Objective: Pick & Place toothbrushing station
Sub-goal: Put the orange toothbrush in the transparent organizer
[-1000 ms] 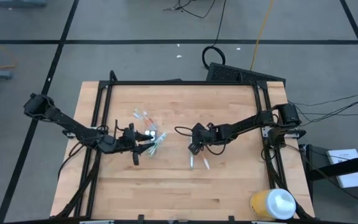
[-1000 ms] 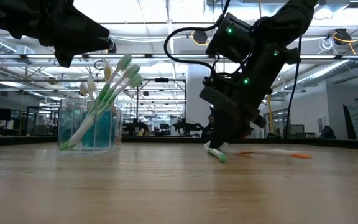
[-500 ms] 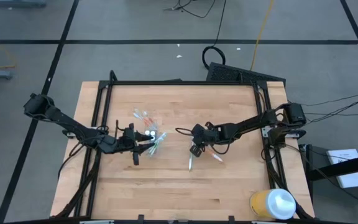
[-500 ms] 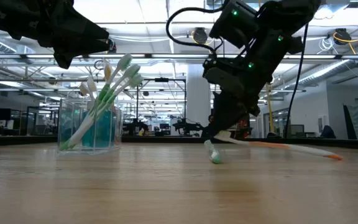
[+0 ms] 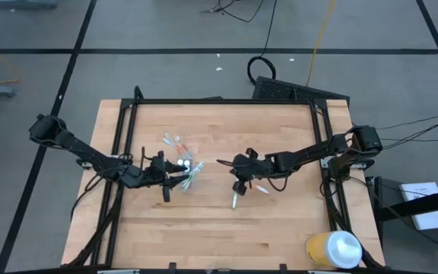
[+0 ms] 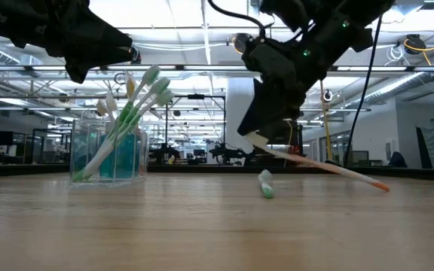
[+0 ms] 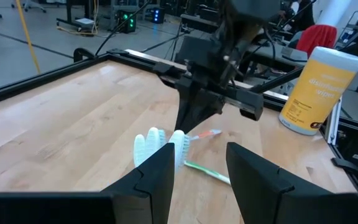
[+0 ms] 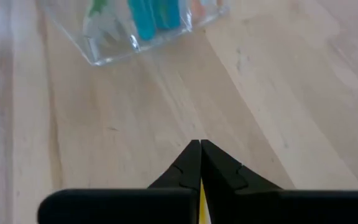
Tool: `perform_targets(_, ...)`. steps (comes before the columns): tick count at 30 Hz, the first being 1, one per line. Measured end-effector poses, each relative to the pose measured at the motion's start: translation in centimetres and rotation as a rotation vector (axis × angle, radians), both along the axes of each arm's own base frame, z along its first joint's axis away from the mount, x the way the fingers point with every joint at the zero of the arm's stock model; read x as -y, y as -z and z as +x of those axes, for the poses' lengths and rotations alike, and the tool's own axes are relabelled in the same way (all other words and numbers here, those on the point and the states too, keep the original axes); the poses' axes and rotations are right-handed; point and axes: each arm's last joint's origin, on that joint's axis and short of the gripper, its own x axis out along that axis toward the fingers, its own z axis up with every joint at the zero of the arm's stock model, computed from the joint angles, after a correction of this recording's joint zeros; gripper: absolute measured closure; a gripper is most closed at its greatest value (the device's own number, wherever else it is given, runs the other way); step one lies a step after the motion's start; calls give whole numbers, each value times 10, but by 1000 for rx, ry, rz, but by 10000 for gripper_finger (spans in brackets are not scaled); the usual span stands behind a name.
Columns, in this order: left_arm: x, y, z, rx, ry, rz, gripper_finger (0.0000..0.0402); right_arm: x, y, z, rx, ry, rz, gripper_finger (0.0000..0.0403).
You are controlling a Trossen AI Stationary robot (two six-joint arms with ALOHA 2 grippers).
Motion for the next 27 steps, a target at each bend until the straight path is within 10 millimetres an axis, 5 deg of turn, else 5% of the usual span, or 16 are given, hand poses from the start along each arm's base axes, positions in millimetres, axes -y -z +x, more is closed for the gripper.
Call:
perform_targets(12,0,-1,0,7,-2,-5,250,-4,-18,13,209,-117,-56,403)
perform_targets(27,-13,-8,5,71,-75,-3,250,-11,-91,-2,573,-278,-195,403)
